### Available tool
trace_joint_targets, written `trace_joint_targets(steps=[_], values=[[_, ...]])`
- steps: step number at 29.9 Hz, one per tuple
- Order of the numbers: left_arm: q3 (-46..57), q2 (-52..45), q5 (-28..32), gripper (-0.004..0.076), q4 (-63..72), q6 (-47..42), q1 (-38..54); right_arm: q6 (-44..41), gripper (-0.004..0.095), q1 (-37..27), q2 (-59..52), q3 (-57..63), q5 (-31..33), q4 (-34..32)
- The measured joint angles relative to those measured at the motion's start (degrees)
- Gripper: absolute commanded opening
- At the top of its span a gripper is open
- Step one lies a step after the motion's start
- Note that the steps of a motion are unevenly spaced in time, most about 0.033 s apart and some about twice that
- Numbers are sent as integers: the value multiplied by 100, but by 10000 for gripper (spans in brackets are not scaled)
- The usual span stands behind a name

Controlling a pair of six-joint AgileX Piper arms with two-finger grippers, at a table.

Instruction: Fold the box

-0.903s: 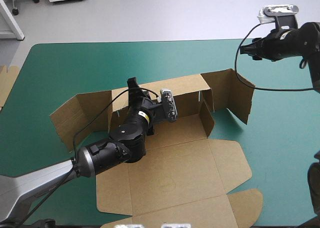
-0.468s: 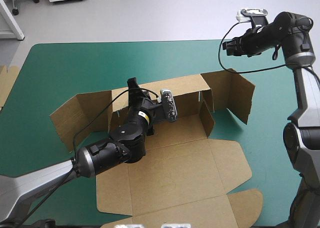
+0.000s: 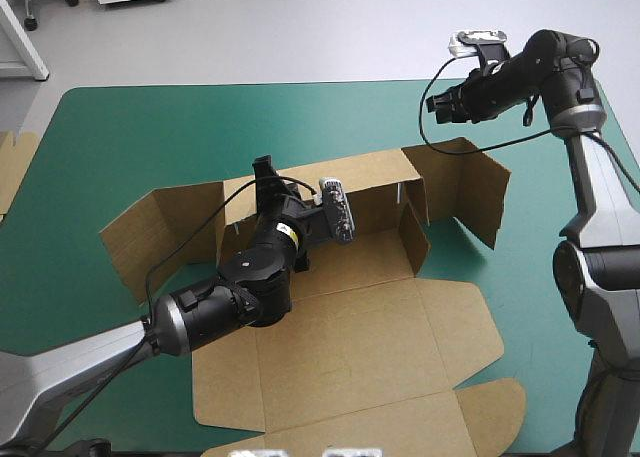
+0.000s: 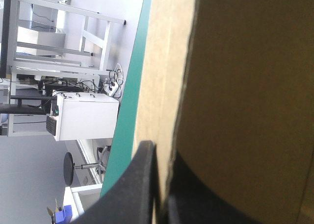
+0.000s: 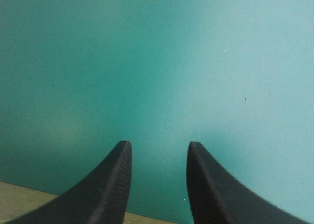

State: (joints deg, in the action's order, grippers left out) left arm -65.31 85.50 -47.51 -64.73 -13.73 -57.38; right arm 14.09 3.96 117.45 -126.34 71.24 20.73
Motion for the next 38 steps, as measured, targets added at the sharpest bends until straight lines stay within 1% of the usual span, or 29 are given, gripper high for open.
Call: trace_joint_targets(steps=[7,13,17,24,29,33,38], values=[[-2,-2,-4,-10,-3,0,0,13,346,22,-53,356,12,3],[-2,-2,-14,-11,-138,-23,0,182,342,27,-566,1194,-3,8],[105,-2,48,-11,-328,-84,0,265,314,27,-905,1608,1,14],[536,3,125,-11,-1292,-1018,0,381,306,27,-1153,2007,-3,220],[558,3,102,-11,-1387,-1139,-55,563,306,27,-1376,2410,-51,406],[645,3,12,-11,-1664,-1304,-218,695,306,27,-1737,2898,-275,459],[907,9,181,-11,-2267,-1692,-285,903,304,27,-2221,3596,-617,603]])
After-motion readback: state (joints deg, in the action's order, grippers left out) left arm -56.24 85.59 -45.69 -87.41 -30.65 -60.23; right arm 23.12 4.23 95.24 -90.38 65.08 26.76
